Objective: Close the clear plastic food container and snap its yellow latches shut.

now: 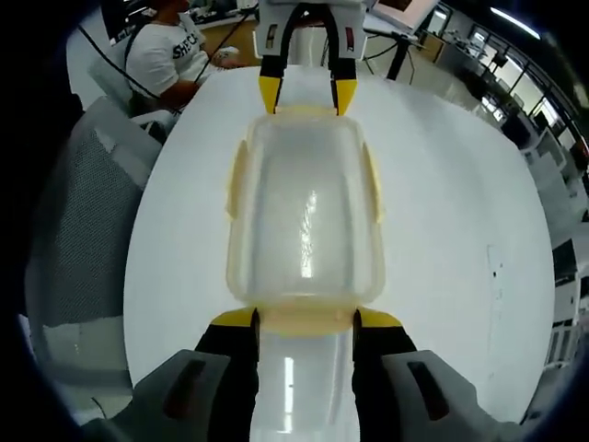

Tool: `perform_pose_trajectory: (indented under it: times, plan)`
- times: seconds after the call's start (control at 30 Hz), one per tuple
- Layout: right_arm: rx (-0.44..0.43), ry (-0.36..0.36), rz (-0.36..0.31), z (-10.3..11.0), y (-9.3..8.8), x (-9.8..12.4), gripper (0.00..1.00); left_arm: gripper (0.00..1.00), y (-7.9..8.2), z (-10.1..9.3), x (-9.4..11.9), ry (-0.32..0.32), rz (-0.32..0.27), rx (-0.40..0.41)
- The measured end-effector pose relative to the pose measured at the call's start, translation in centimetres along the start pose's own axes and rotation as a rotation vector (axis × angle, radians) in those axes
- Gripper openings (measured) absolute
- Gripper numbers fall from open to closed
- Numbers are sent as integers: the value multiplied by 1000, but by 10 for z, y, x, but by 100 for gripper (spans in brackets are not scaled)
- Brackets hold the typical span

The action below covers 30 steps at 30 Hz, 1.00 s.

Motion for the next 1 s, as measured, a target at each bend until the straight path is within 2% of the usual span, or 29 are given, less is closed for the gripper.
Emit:
perform_pose_trajectory:
  times: [1.0]
  plan:
    - [-30, -12, -3, 1, -55, 26, 36, 33, 52, 0, -34, -9, 18, -19]
Point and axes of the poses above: the point that each gripper's makers call its tool centre point, and the gripper's own axes: x roughly backward along the fingers, z roughly to its left, y roughly out of its top, the point moved 2 cm from there along x, roughly backward along the fingers, and after that the axes turned 7 degrees about -z, right-handed, at the moved point
